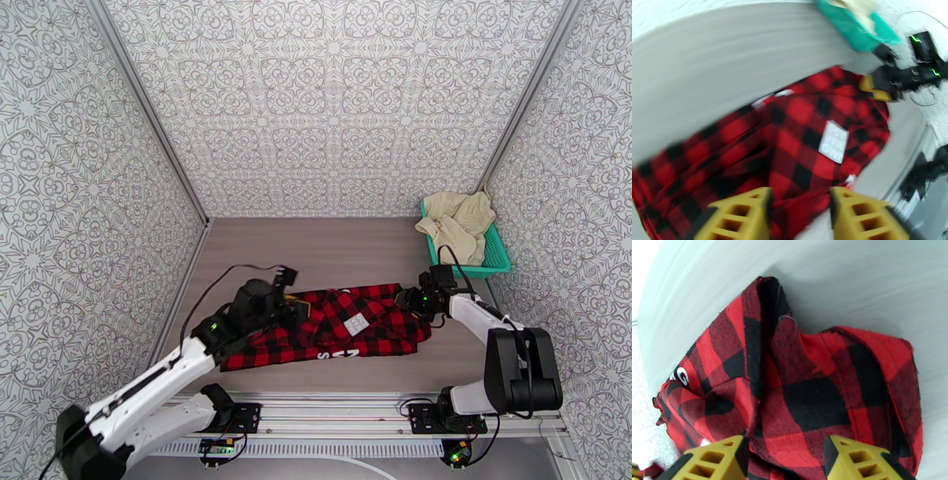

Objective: Fold and stack the mixed laundry pile

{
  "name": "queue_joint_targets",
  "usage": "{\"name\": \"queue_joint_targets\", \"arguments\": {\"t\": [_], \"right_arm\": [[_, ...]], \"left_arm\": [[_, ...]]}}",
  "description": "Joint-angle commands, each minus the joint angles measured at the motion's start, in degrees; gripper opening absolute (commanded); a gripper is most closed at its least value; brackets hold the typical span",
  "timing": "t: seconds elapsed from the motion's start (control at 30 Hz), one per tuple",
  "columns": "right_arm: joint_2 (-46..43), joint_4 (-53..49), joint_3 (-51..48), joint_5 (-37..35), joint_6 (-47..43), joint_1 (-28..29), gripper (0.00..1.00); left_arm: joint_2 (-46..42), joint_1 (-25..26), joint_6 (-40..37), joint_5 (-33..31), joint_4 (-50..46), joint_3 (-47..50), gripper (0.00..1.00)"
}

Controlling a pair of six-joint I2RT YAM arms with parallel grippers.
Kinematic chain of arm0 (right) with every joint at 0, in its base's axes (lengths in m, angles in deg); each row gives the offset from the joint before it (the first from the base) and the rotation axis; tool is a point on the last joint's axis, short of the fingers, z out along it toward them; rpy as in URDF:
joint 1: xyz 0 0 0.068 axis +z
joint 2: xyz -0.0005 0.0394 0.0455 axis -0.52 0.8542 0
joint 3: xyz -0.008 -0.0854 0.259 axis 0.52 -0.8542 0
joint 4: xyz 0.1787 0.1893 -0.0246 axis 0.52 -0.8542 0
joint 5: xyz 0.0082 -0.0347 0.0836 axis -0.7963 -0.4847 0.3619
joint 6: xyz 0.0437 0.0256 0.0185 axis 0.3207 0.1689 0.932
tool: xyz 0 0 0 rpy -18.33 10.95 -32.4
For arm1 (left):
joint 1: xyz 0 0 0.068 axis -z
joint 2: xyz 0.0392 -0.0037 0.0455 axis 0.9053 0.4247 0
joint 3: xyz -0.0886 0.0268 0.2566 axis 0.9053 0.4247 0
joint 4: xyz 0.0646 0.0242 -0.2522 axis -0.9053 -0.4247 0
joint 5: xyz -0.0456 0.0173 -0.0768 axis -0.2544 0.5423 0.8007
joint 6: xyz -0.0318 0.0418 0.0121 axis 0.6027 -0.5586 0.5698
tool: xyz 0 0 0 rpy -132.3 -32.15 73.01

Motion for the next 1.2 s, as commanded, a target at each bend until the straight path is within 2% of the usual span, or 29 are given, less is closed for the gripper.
{"name": "queue_joint_targets", "arguments": {"t": [0.0,0.07,0.17,0.23,0.33,0.47,0.57,0.87,1.03,1.17], "right_arm": [[0.78,1.21,2.11,1.15,0.64,-0.49,0.56],[1.09,1.23,2.29,1.13,0.54,-0.46,0.56],[1.64,1.22,2.4,1.34,0.42,-0.51,0.56],[1.86,1.43,2.34,1.47,0.59,-0.46,0.56],[1.82,1.96,2.12,1.8,0.9,-0.47,0.56],[1.73,2.11,1.79,2.15,0.86,-0.47,0.56],[1.73,2.32,1.44,2.44,0.77,-0.45,0.56],[1.31,3.73,0.02,3.59,0.95,-0.48,0.56],[1.12,4.32,-0.76,4.0,0.95,-0.52,0.56],[1.34,4.82,-0.97,4.26,0.99,-0.48,0.56]], "left_arm": [[-4.82,-7.07,12.5,-8.12,-9.74,3.86,0.61],[-6.96,-10.85,14.38,-5.84,-12.3,5.3,0.61],[-7.37,-11.33,16.92,-4.29,-13.75,5.54,0.61],[-5.29,-9.16,18.96,-3.93,-13.72,5.23,0.61],[0.79,-1.62,21.48,-6.16,-11.77,4.15,0.63],[13.54,7.44,20.72,-9.83,-11.61,-1.9,0.64],[23.61,11.71,19.04,-10.88,-13.3,-8.03,0.64],[42.95,15.16,18.49,-12.1,-17.65,-21.58,0.69],[48.86,16.26,18.17,-17.49,-25.26,-26.95,0.66],[51.4,16.6,17.92,-18.49,-27.18,-28.4,0.6]]}}
